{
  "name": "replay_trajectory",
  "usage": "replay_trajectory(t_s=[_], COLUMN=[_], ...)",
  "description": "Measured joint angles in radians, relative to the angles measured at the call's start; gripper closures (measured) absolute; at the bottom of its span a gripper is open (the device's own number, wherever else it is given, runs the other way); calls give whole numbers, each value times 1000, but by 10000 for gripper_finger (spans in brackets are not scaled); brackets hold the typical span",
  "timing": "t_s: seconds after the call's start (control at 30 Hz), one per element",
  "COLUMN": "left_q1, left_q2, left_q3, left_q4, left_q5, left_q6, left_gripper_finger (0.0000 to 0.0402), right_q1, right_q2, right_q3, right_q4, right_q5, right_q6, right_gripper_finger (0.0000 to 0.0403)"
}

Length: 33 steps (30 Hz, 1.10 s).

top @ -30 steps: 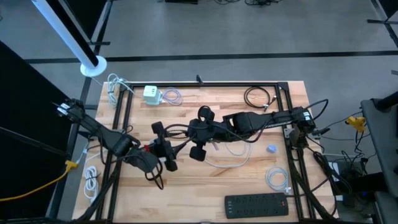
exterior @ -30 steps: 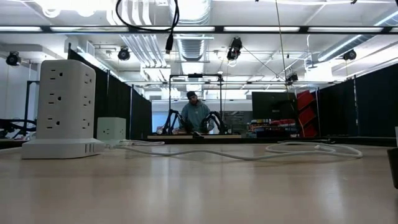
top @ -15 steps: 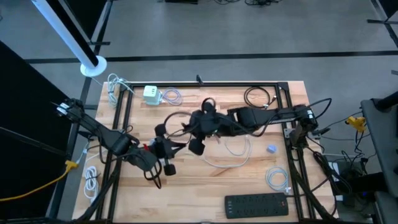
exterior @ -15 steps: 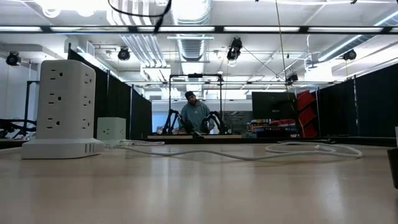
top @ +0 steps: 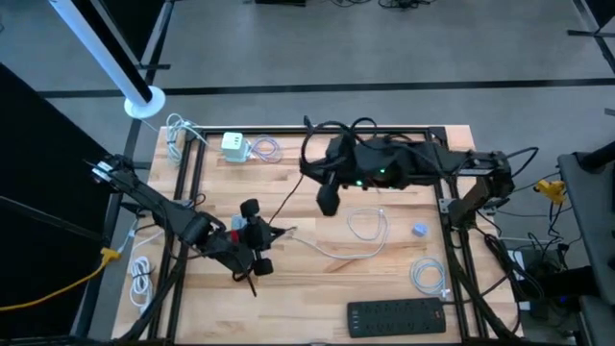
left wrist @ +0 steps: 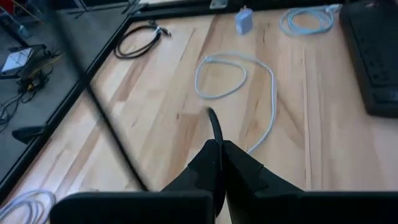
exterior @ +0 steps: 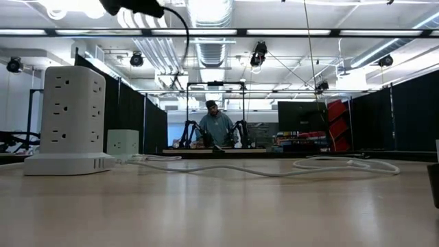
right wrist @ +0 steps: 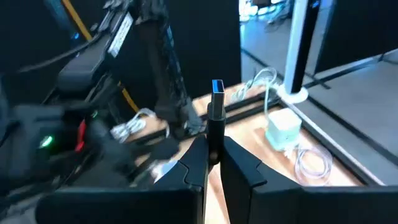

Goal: Insert USB
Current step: Insert the bottom black charger cable into the white outlet extension

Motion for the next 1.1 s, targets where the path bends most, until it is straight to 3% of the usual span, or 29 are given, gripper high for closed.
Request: replay_trajectory(t_s=[0.3, 0.6, 0.73, 0.87, 1.1], left_q1=[-3, -4, -4, -5, -16], left_q2=[-54, -139, -169, -224, -369], left_q3=[40, 223, 276, 282, 168], left_q4=[-84, -533, -805, -1039, -971], left_q5=[11, -18, -22, 1, 62], left_q6=[48, -19, -134, -339, -469], left_gripper_finger=[384, 313, 278, 253, 245], right_q1=[-2, 3, 4, 4, 16], right_q2=[-25, 76, 128, 177, 330], right_q3=[-13, -46, -46, -46, -47], right_q4=[-185, -209, -222, -244, -194], right_q5=[25, 15, 11, -50, -318], right_q6=[33, -8, -44, -49, 34], right_gripper_finger=[388, 388, 388, 388, 388])
